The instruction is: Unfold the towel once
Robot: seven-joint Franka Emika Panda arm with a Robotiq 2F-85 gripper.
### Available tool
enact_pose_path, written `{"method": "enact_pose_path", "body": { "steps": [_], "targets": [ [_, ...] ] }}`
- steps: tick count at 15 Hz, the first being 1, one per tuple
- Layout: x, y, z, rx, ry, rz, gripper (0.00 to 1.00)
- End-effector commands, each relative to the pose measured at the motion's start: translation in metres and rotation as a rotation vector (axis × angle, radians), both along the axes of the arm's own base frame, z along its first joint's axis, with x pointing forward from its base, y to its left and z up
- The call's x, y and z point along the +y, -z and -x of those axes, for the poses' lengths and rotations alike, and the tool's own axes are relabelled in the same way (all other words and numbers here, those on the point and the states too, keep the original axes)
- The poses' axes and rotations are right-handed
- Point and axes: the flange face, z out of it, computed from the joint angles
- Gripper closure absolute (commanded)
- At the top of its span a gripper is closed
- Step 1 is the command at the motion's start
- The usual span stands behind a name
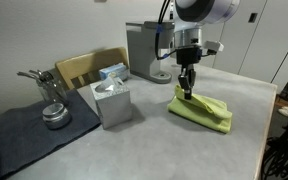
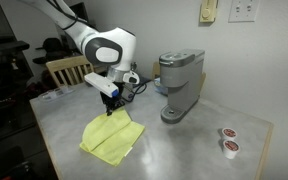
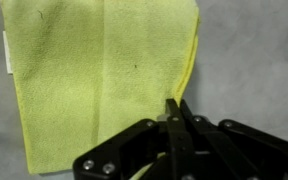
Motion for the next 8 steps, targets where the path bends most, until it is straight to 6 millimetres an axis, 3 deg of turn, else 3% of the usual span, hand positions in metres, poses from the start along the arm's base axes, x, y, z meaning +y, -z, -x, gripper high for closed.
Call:
{"method": "enact_pose_path", "body": {
  "steps": [1,8],
  "targets": [
    [0.01,-0.002,-0.002,-0.003,0.003,0.013,0.99],
    [0.031,0.0,-0.003,0.0,0.002,0.02,0.99]
  ]
}}
